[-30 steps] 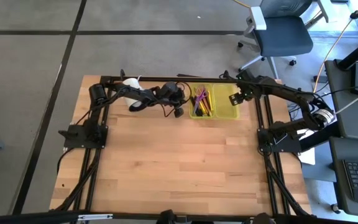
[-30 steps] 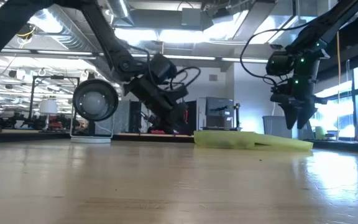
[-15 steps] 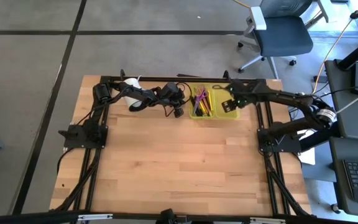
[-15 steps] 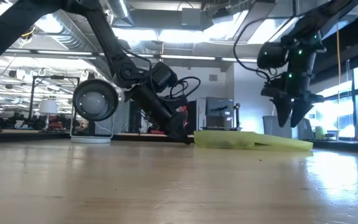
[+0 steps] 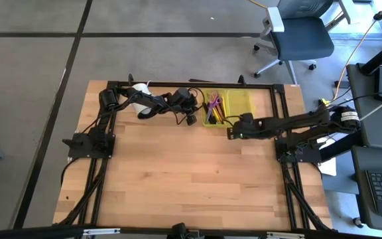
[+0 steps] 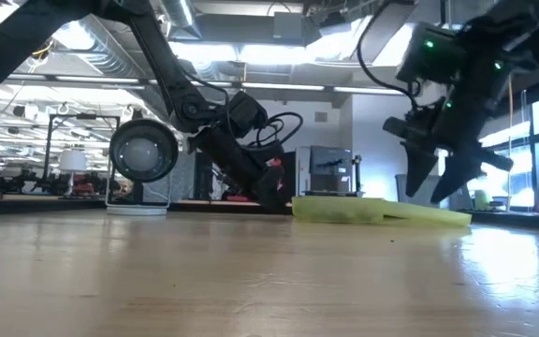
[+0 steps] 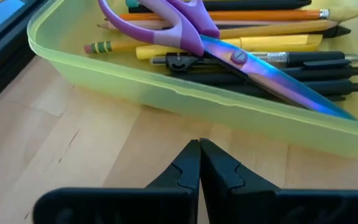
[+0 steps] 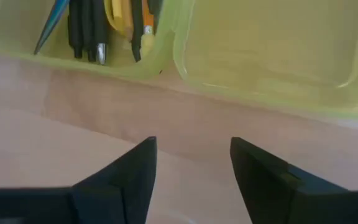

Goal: Pick & place school supplies into a supply box
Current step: Close the yellow supply box

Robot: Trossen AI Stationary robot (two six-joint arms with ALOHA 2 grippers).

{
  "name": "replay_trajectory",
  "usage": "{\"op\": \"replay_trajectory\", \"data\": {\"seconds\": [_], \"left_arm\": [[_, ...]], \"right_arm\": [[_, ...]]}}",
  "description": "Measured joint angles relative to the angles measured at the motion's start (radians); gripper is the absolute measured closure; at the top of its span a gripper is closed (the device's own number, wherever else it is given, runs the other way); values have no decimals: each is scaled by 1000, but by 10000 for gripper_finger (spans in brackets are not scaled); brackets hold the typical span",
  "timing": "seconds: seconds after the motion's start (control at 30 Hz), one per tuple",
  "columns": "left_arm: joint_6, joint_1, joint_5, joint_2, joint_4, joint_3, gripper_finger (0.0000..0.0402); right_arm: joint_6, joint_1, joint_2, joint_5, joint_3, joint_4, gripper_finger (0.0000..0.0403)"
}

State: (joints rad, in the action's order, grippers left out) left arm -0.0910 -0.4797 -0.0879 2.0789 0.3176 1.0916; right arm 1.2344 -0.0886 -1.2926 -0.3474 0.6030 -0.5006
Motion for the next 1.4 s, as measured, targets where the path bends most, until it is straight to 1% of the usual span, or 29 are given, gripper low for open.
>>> {"op": "replay_trajectory", "data": {"seconds": [0.07, 0.17, 0.23, 0.43, 0.83, 1.23, 1.4], "left_arm": [[0, 0, 0, 0, 4, 0, 400], [0, 0, 0, 0, 1, 0, 401], [1, 0, 0, 0, 1, 0, 399], [2, 0, 0, 0, 1, 0, 401], [2, 0, 0, 0, 0, 0, 400], [0, 0, 0, 0, -8, 0, 398], [0, 0, 0, 0, -8, 0, 401]], "right_arm": [[41, 24, -2, -36, -54, 92, 195], [43, 37, -18, -94, -124, 214, 195], [41, 37, -39, -127, -152, 262, 195], [68, 37, -118, -228, -169, 289, 195], [56, 47, -328, -439, -165, 459, 195], [62, 61, -433, -596, -168, 534, 195], [7, 61, -456, -640, -170, 562, 195]]}}
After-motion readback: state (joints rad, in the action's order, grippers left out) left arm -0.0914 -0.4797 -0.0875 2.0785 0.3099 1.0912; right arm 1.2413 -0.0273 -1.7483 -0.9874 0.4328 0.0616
